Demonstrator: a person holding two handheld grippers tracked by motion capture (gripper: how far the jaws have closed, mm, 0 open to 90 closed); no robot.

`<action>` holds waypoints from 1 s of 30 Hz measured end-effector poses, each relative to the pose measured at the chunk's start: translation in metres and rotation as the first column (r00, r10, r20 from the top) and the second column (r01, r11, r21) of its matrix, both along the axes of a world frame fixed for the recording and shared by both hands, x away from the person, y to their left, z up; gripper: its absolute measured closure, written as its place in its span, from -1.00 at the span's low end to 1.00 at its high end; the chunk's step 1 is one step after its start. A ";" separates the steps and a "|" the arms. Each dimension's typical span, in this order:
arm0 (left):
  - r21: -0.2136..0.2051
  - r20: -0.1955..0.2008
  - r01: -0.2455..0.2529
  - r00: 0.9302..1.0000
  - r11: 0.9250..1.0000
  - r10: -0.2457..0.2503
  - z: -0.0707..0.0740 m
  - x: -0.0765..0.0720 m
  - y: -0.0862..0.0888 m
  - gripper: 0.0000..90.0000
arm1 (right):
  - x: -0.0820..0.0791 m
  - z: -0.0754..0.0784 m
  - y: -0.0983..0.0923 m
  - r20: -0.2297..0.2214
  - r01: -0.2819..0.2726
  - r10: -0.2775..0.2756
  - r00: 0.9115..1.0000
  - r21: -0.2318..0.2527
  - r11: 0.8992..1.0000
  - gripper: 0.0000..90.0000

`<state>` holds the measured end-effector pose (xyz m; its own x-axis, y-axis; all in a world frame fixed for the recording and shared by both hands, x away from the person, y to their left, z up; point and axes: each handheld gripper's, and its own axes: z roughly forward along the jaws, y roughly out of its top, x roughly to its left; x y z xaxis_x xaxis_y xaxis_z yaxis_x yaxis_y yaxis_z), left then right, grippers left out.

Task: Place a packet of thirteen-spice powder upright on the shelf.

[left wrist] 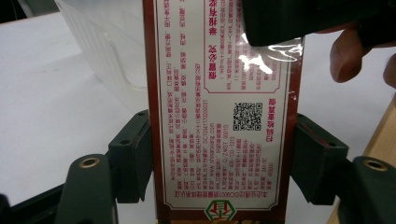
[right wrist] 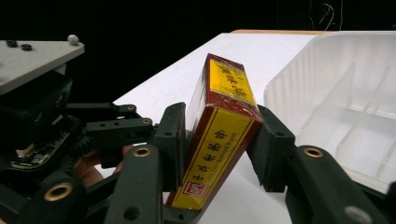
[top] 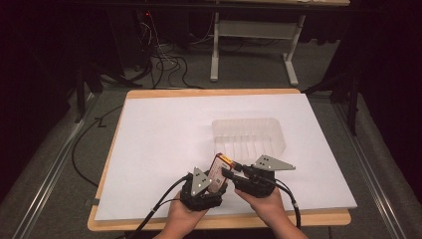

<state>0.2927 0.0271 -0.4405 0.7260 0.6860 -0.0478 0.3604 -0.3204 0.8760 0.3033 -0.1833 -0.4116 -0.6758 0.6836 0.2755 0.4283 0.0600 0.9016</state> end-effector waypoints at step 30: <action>-0.014 -0.021 0.016 1.000 1.000 -0.016 0.001 0.004 0.005 -0.44 | -0.002 0.004 -0.011 0.070 0.094 -0.090 0.993 -0.056 0.994 0.52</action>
